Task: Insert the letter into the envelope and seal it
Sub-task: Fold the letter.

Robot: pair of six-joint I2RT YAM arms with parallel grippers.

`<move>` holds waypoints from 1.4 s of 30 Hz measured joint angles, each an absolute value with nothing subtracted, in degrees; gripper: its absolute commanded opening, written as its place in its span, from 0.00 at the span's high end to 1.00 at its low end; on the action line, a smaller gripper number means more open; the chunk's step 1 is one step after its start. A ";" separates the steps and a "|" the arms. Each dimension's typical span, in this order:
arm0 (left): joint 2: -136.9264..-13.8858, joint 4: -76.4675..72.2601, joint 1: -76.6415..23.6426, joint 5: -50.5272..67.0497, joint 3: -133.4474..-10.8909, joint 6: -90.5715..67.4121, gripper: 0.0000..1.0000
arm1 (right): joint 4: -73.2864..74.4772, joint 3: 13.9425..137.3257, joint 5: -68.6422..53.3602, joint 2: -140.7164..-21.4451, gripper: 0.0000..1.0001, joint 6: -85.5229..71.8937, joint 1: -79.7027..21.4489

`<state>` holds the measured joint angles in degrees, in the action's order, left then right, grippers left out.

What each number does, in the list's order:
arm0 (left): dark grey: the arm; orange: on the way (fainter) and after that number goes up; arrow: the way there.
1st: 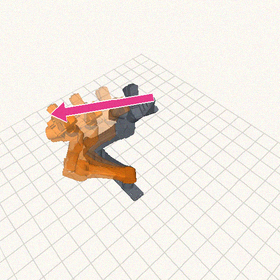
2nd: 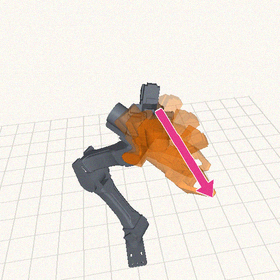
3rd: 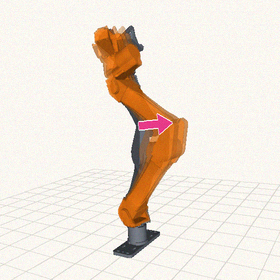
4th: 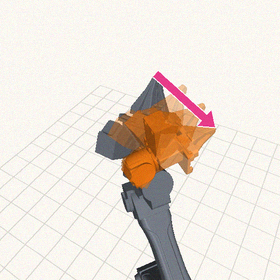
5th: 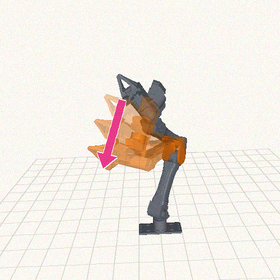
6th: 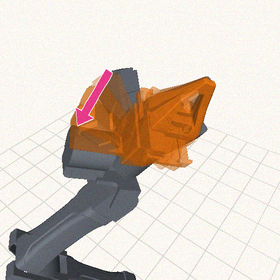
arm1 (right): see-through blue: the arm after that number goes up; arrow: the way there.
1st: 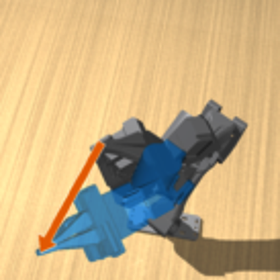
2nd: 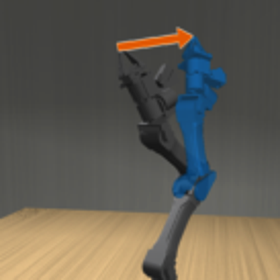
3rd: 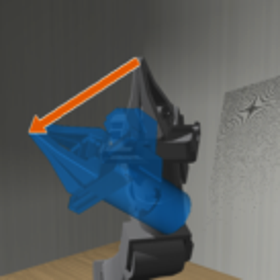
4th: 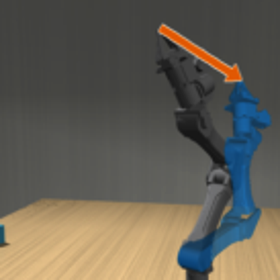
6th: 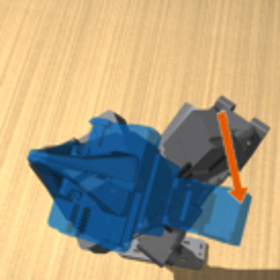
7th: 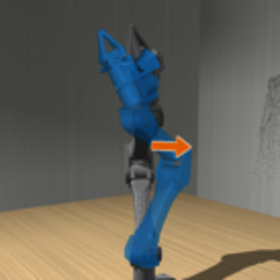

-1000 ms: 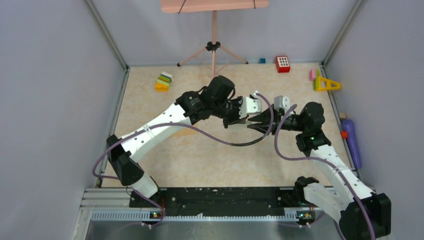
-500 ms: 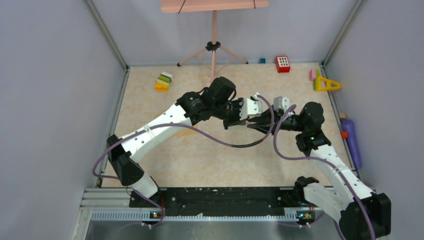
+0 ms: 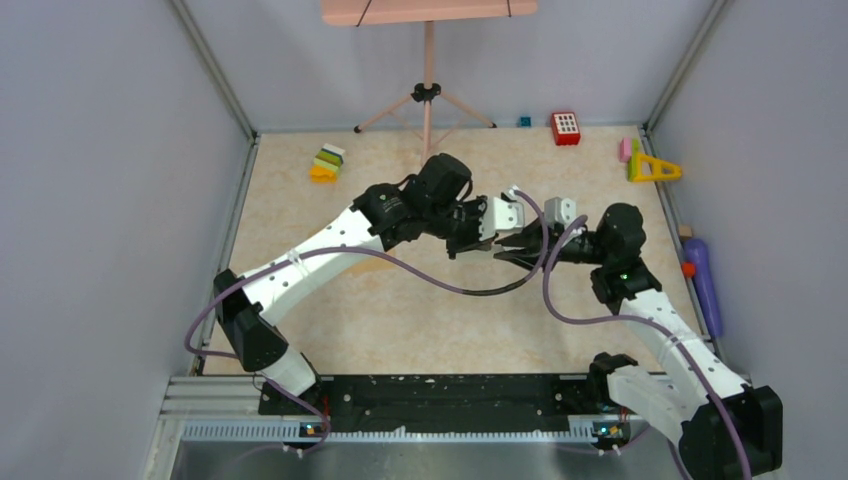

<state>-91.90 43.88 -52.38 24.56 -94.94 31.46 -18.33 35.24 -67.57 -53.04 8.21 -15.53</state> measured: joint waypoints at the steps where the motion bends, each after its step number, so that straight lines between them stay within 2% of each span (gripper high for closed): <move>1: -91.90 43.86 -52.38 24.58 -94.94 31.48 1.00 | -17.91 35.24 -67.57 -53.04 0.66 8.54 -15.59; 3: -91.90 43.86 -52.38 24.58 -94.94 31.51 1.00 | -17.08 35.24 -67.59 -53.04 0.65 9.43 -15.64; 6: -91.90 43.83 -52.38 24.56 -94.94 31.62 1.00 | -16.27 35.24 -67.57 -53.04 0.78 10.20 -15.64; 9: -91.90 43.94 -52.38 24.58 -94.94 31.64 1.00 | -15.86 35.24 -67.53 -53.04 0.78 10.72 -15.64; 10: -91.90 44.01 -52.38 24.58 -94.94 31.66 1.00 | -15.79 35.24 -67.53 -53.04 0.82 10.94 -15.64; 12: -91.88 44.01 -52.38 24.60 -94.94 31.66 1.00 | -15.62 35.24 -67.53 -53.04 0.96 11.49 -15.64; 14: -91.88 44.16 -52.38 24.77 -94.94 31.66 1.00 | -15.46 35.24 -67.29 -53.04 1.00 12.08 -15.64; 15: -91.85 44.34 -52.40 24.88 -94.94 31.66 1.00 | -15.35 35.24 -67.16 -53.04 0.88 12.21 -15.64; 18: -91.66 44.58 -52.45 24.91 -94.94 31.68 1.00 | -15.00 35.24 -67.24 -53.01 0.44 12.34 -15.64; 20: -91.33 44.60 -52.45 24.84 -94.94 31.66 1.00 | -14.68 35.24 -67.26 -53.01 0.32 11.88 -15.64; 23: -90.76 44.58 -52.42 24.77 -94.94 31.66 1.00 | -14.94 35.24 -67.31 -53.01 0.28 11.60 -15.64; 25: -90.35 44.58 -52.45 24.73 -94.94 31.66 1.00 | -15.31 35.24 -67.20 -53.01 0.32 10.66 -15.62; 27: -90.08 44.58 -52.45 24.77 -94.94 31.66 1.00 | -15.92 35.24 -67.11 -53.01 0.42 9.74 -15.57; 29: -89.84 44.60 -52.42 24.88 -94.94 31.66 1.00 | -16.71 35.24 -67.11 -53.01 0.63 8.97 -15.57; 32: -89.60 44.62 -52.42 25.50 -94.94 31.66 1.00 | -17.85 35.22 -67.16 -53.01 1.00 7.92 -15.57; 37: -89.60 44.64 -52.42 26.11 -94.94 31.66 0.99 | -18.41 35.22 -67.37 -53.01 1.00 7.38 -15.57; 40: -89.60 45.01 -52.38 26.61 -95.13 31.90 0.58 | -18.44 35.22 -67.59 -53.01 1.00 7.38 -15.57; 41: -89.60 45.17 -52.36 27.14 -95.33 31.81 0.51 | -18.44 35.22 -67.64 -53.01 1.00 7.38 -15.57; 42: -89.60 45.30 -52.36 27.64 -95.64 31.99 0.50 | -18.44 35.22 -67.61 -53.01 1.00 7.38 -15.57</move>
